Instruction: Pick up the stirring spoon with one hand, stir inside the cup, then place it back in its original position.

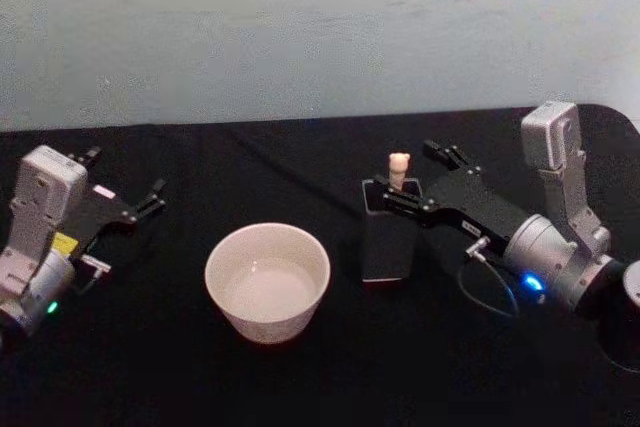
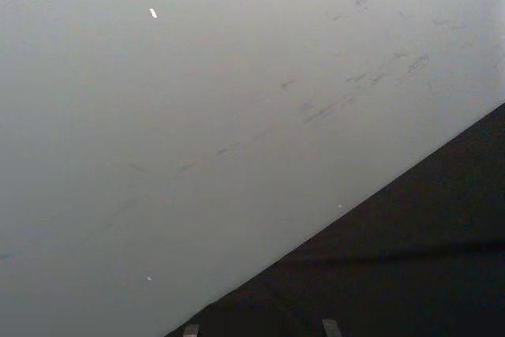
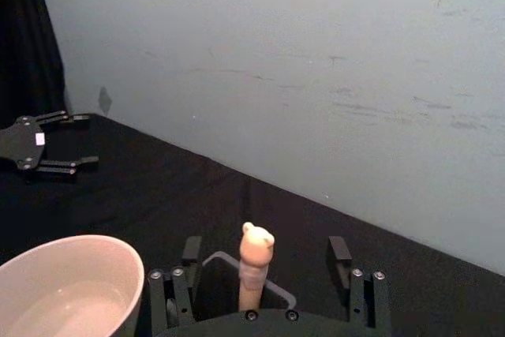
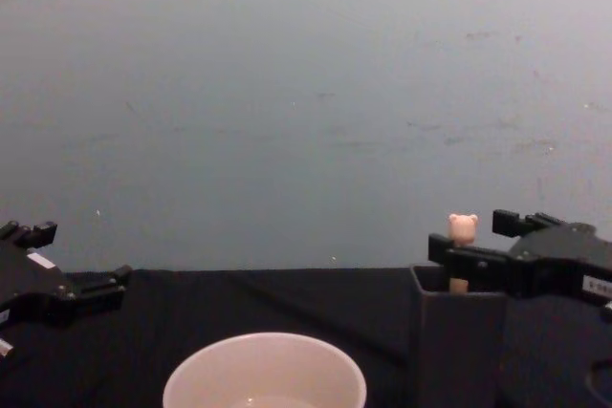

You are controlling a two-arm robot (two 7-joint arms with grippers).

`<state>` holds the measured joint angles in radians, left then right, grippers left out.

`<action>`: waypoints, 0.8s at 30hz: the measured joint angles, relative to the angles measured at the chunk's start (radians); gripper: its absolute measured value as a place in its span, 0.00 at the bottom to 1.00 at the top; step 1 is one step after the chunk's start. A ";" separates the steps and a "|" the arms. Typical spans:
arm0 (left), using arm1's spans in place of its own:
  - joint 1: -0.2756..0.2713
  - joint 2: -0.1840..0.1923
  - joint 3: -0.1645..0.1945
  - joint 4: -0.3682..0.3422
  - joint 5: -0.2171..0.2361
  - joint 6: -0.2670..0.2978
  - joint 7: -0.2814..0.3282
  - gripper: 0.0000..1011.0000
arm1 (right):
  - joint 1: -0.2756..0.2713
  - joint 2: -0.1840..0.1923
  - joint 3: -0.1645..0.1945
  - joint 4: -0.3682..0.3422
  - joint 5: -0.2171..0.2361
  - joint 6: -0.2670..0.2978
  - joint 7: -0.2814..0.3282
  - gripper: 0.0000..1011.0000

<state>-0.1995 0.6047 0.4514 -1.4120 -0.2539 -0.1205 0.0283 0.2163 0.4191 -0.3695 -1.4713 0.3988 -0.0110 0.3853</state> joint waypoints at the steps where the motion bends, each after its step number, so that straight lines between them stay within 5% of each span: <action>1: 0.000 0.000 0.000 0.000 0.000 0.000 0.000 0.99 | 0.002 -0.002 0.001 0.002 -0.001 0.002 0.001 0.99; 24: 0.000 0.000 0.000 0.000 0.000 0.000 0.000 0.99 | 0.035 -0.026 0.016 0.027 -0.001 0.071 0.028 0.99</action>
<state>-0.1995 0.6047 0.4514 -1.4119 -0.2539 -0.1205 0.0283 0.2509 0.3929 -0.3533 -1.4442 0.3980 0.0595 0.4136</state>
